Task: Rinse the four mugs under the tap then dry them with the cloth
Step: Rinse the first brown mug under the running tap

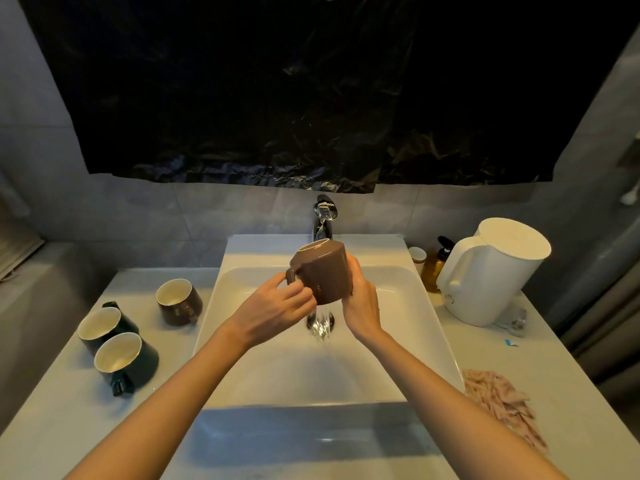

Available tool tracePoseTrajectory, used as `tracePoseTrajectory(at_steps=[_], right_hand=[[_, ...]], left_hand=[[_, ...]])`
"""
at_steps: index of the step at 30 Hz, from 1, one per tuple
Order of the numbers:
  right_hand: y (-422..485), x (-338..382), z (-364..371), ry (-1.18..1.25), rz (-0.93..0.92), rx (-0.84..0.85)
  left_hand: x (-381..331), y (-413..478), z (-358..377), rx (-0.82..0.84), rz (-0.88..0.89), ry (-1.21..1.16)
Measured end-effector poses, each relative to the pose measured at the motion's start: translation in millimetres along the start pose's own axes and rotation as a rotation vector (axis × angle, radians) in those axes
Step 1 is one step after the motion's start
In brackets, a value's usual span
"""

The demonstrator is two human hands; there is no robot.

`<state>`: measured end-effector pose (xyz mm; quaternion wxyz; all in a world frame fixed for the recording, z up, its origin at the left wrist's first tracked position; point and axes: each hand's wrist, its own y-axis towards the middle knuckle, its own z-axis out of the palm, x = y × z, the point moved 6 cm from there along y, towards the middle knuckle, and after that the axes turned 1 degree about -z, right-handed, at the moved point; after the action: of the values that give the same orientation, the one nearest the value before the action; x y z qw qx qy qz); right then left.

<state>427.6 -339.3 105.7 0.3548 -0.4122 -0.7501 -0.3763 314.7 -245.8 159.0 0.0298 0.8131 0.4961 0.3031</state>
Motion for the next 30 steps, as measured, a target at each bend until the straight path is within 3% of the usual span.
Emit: tracePoseTrajectory(at_steps=[7,11,13,19,26,30], right_hand=[[-6.4,20.0,-25.3,0.060,-0.068,-0.082],[-6.6,15.7,-30.4,0.017,-0.070,-0.036],[-5.5,13.9,-35.5,-0.101,-0.092,0.004],[-3.2,22.1,-33.7,-0.384,-0.123,0.218],[-21.3,65.3,14.7,-0.258,-0.136,0.506],[-40.8,97.3,61.9,-0.099,-0.139,0.707]], left_hand=[[-7.5,11.5,-21.3,-0.007,0.029,0.067],[-12.7,15.9,-22.3,-0.041,-0.090,-0.026],[-15.1,16.7,-25.9,-0.081,-0.209,-0.152],[-4.6,-19.4,-15.9,-0.086,-0.817,-0.827],[-7.4,-91.4,-16.1,-0.129,-1.240,-1.268],[-5.3,-152.0,-14.8,-0.234,-1.464,-1.447]])
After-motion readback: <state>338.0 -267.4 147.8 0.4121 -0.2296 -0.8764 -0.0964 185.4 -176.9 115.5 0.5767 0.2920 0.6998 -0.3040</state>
